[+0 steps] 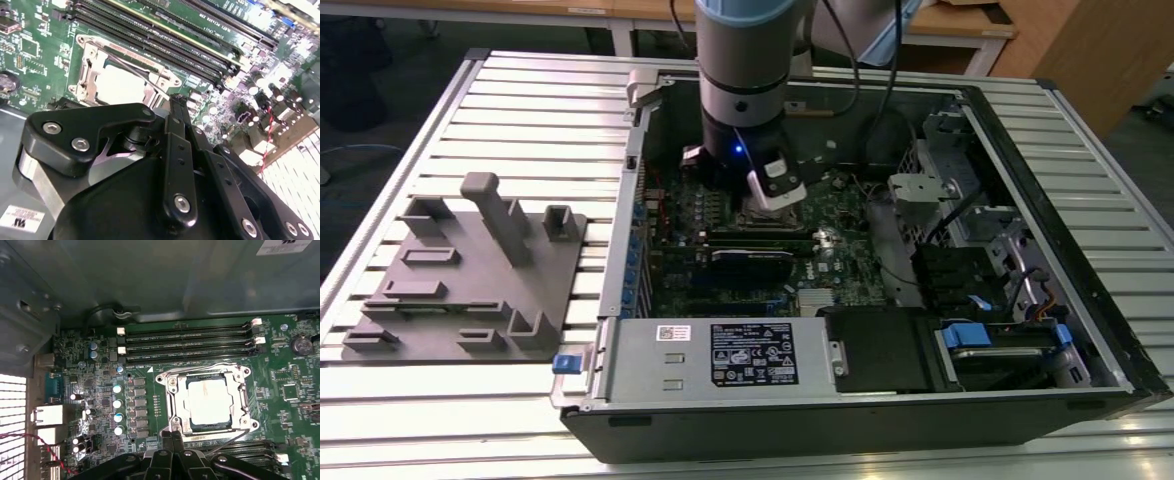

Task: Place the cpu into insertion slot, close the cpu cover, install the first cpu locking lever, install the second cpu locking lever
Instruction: 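Install the second cpu locking lever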

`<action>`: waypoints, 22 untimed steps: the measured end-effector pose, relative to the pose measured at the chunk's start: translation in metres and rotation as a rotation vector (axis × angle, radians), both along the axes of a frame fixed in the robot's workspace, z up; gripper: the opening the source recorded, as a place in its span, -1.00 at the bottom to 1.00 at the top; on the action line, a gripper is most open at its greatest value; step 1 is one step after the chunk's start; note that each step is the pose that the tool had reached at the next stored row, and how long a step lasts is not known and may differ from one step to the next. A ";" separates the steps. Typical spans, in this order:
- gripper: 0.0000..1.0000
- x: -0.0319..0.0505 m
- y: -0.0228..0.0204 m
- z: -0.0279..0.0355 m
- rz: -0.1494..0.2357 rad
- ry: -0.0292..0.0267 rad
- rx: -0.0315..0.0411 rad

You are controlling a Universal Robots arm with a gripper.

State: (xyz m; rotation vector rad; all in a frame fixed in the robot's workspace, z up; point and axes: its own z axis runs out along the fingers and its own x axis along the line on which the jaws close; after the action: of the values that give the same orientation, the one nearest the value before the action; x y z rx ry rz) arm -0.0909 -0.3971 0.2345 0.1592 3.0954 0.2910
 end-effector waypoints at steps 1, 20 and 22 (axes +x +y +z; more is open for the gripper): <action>-0.79 0.0000 0.0000 0.0022 0.000 0.0000 0.0000; -0.79 0.0089 0.0002 0.0102 0.000 0.0014 -0.0003; -0.79 0.0121 0.0002 0.0102 0.000 0.0024 -0.0004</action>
State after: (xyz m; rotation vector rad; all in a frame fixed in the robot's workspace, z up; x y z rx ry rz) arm -0.0788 -0.3968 0.2447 0.1596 3.0978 0.2904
